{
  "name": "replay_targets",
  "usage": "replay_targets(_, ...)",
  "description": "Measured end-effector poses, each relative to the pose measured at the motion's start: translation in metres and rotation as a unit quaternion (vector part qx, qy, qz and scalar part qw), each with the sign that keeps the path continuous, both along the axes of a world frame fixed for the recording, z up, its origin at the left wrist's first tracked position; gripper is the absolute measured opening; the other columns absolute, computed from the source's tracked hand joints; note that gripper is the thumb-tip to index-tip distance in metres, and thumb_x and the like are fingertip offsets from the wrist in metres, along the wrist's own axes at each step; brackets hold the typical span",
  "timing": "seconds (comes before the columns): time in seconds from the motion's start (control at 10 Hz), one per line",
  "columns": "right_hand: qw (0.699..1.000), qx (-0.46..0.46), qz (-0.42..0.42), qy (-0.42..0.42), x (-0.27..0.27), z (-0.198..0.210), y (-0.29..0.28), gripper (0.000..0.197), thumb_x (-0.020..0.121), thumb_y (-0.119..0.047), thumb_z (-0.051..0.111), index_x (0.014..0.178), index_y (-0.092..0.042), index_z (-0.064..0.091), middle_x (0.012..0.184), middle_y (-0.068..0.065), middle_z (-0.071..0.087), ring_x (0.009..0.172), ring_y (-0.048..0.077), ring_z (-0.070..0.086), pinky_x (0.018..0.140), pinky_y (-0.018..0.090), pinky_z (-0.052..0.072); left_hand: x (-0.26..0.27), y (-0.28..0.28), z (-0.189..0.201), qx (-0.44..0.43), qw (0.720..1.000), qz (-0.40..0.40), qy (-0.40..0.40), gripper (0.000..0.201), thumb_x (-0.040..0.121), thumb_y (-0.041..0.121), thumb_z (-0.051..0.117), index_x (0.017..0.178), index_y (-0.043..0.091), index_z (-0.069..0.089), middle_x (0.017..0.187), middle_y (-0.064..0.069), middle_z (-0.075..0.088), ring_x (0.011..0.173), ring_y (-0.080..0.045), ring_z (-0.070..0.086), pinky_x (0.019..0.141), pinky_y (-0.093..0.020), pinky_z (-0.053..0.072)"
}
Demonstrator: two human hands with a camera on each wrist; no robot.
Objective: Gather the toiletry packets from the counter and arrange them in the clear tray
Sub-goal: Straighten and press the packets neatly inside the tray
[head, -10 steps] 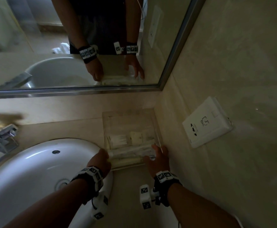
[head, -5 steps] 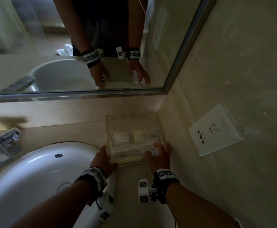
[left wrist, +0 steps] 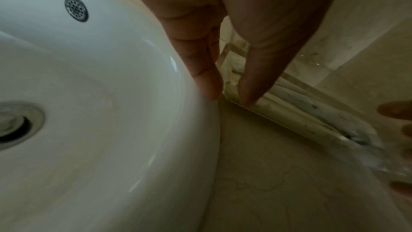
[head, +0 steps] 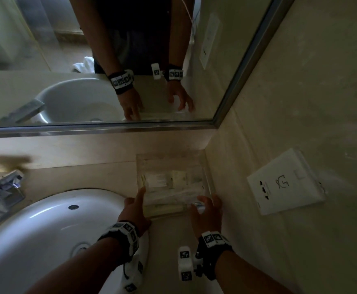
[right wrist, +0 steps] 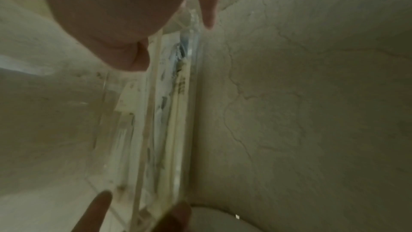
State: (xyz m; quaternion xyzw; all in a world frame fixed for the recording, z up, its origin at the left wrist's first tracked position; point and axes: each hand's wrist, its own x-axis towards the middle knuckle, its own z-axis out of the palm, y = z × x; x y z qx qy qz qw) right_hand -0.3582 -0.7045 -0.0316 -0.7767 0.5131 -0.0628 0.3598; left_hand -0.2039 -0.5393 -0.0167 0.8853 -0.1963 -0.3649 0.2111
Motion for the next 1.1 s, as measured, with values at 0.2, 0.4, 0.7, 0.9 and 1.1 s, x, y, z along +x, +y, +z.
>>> replay_targets(0.2,0.995,-0.044,0.071,0.057,0.003,0.014,0.020,0.010,0.085,-0.035,0.061,0.084,-0.034,0.051,0.107,-0.008,0.041,0.097,0.019,0.056,0.076,0.026,0.041,0.000,-0.002,-0.003,0.026,0.999,-0.029,-0.026,0.110,0.076,0.028,0.074,0.149,0.042,-0.007,0.140,-0.011,0.032,0.103,-0.027,0.061,0.086,-0.031,0.055)
replay_targets(0.4,0.989,-0.005,0.099,0.112,0.017,0.018,0.018,0.008,0.089,-0.038,0.048,0.083,-0.033,0.048,0.111,-0.003,0.047,0.088,0.022,0.058,0.072,0.030,0.042,-0.002,-0.002,-0.002,0.020,0.998,-0.031,-0.048,0.105,0.077,0.035,0.072,0.148,0.044,-0.005,0.133,-0.009,0.038,0.100,-0.027,0.063,0.082,-0.032,0.056)
replay_targets(0.7,0.987,-0.018,0.114,0.114,0.025,0.016,0.015,0.011,0.090,-0.035,0.047,0.083,-0.028,0.053,0.108,-0.004,0.050,0.088,0.020,0.059,0.074,0.031,0.046,0.003,-0.003,-0.001,0.028,0.998,-0.017,-0.062,0.088,0.084,0.033,0.066,0.148,0.042,0.007,0.133,-0.006,0.041,0.105,-0.027,0.062,0.087,-0.035,0.056)
replay_targets(0.9,0.980,-0.040,0.156,0.117,0.033,0.020,0.013,0.009,0.086,-0.037,0.048,0.083,-0.031,0.053,0.109,-0.004,0.053,0.104,0.018,0.057,0.085,0.031,0.045,0.020,-0.005,0.004,0.037,0.997,-0.041,-0.057,0.077,0.088,0.031,0.059,0.147,0.044,0.010,0.128,-0.003,0.049,0.108,-0.023,0.060,0.091,-0.034,0.052)
replay_targets(1.1,0.987,-0.087,0.111,0.074,0.039,-0.010,0.001,0.028,0.093,-0.027,0.042,0.091,-0.026,0.069,0.110,-0.010,0.062,0.100,0.007,0.060,0.082,0.014,0.048,0.029,-0.007,0.010,0.052,0.995,-0.082,-0.022,0.080,0.090,0.036,0.055,0.149,0.045,0.002,0.143,-0.005,0.039,0.122,-0.022,0.055,0.103,-0.034,0.047)
